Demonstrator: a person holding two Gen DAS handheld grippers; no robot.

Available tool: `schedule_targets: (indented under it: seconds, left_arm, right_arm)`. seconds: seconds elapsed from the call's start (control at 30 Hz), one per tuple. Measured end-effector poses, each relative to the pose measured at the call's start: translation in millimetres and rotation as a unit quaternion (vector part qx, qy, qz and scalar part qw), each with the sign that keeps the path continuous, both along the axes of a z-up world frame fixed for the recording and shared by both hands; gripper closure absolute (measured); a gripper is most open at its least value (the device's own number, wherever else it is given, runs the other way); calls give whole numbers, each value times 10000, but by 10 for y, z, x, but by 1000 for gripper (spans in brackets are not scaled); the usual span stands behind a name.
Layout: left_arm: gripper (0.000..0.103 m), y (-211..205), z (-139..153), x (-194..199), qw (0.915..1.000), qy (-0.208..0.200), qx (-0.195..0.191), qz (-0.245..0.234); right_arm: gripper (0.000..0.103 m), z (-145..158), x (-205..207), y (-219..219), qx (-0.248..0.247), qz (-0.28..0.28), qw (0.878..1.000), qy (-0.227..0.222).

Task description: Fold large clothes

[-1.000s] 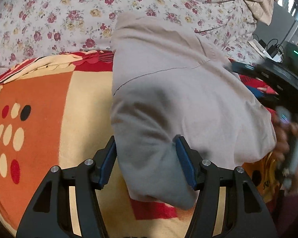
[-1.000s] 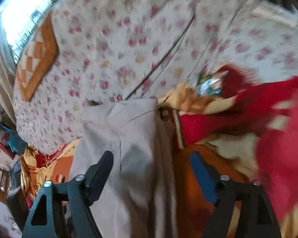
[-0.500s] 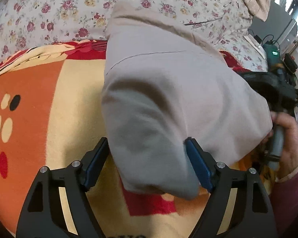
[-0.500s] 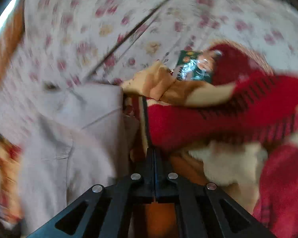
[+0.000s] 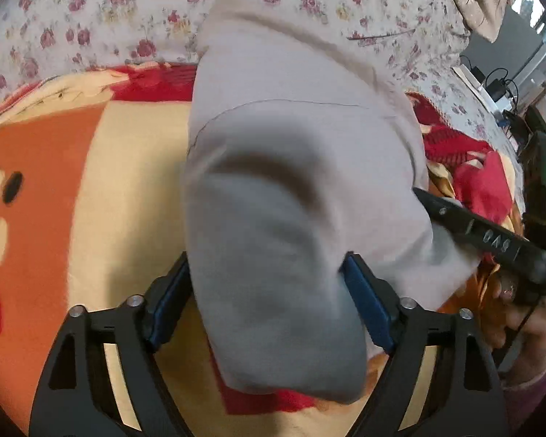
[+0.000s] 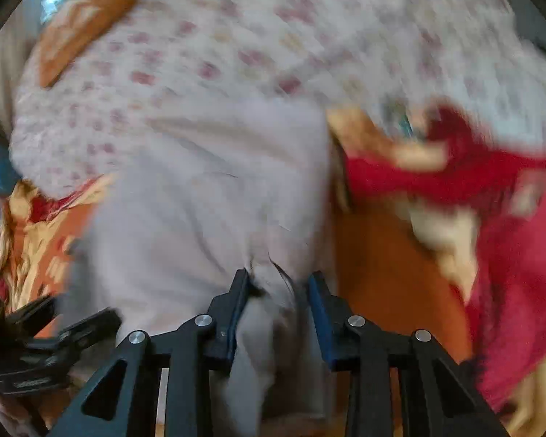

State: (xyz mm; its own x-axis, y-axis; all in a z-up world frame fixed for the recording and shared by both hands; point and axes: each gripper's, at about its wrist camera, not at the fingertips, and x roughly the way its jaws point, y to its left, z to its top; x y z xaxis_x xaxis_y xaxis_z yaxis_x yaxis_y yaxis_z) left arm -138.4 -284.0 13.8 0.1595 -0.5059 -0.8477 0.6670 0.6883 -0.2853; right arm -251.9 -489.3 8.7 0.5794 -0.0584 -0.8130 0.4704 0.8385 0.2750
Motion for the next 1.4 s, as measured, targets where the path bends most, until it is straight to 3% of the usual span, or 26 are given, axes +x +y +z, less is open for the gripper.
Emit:
schedule_targets:
  seconds: [0.1, 0.13, 0.2, 0.27, 0.37, 0.47, 0.57, 0.6, 0.63, 0.73, 0.83, 0.9, 0.97, 1.03, 1.07, 1.1, 1.13, 1.2, 1.27, 1.33, 1.4]
  left_arm:
    - [19, 75, 129, 35, 9998, 102, -174, -62]
    - [19, 128, 180, 74, 9991, 165, -378, -7]
    - [19, 204, 227, 166, 9976, 239, -635, 127]
    - [19, 237, 200, 293, 9963, 417, -710, 243]
    - [18, 262, 51, 491, 9906, 948, -851, 492]
    - [6, 207, -133, 598, 9822, 1462, -1055, 525]
    - [4, 73, -99, 594, 9865, 1263, -1004, 278]
    - [21, 39, -71, 586, 9875, 1203, -998, 190]
    - [48, 17, -23, 575, 9871, 1188, -1070, 68]
    - [70, 94, 232, 509, 9886, 1017, -1108, -63]
    - [70, 354, 514, 344, 9847, 1056, -1357, -288]
    - [70, 613, 691, 83, 9847, 901, -1381, -571]
    - [69, 765, 660, -117, 9846, 978, -1309, -615]
    - [66, 841, 462, -283, 9893, 1061, -858, -509]
    - [61, 837, 330, -357, 9930, 963, -495, -464]
    - [50, 843, 287, -380, 9945, 875, -382, -434]
    - [46, 891, 283, -400, 9963, 732, -335, -289]
    - [46, 963, 393, -381, 9975, 597, -372, -65]
    - [42, 1041, 595, -338, 9988, 119, -383, 279]
    - [28, 1058, 709, -309, 9972, -275, -448, 524]
    - [28, 1031, 674, -270, 9964, -369, -372, 671]
  right_arm:
    - [69, 87, -191, -216, 630, -197, 9973, -322]
    - [62, 176, -259, -271, 736, -213, 9954, -581]
    - [28, 268, -359, -354, 830, -343, 9910, -994]
    - [21, 266, -430, -423, 1067, -418, 9829, -1441]
    - [21, 130, -249, -442, 1561, -196, 9777, -1388]
    - [22, -41, 42, -390, 1730, 17, 9788, -1099]
    - [50, -208, 172, -344, 2304, 189, 9662, -1144]
    - [56, -230, 186, -340, 2453, 127, 9619, -1203]
    - [58, -209, 192, -330, 2443, 132, 9621, -1207]
    - [68, 4, 123, -223, 2296, 260, 9641, -1307]
    - [71, 262, -76, -68, 2553, 560, 9517, -1610]
    - [71, 405, -273, 95, 2467, 778, 9521, -1629]
    - [70, 425, -518, 260, 2504, 928, 9501, -1611]
    - [58, 241, -730, 364, 2635, 683, 9521, -1397]
    - [48, 131, -789, 401, 2495, 512, 9601, -1154]
    - [46, 18, -831, 429, 2203, 355, 9718, -766]
    - [45, -7, -851, 432, 2113, 322, 9746, -670]
    - [45, 167, -950, 432, 1845, 105, 9796, -785]
    - [45, 479, -1028, 501, 1189, 88, 9873, -1052]
    - [45, 759, -993, 630, 631, 175, 9905, -1212]
    - [45, 936, -830, 748, 390, 425, 9899, -1298]
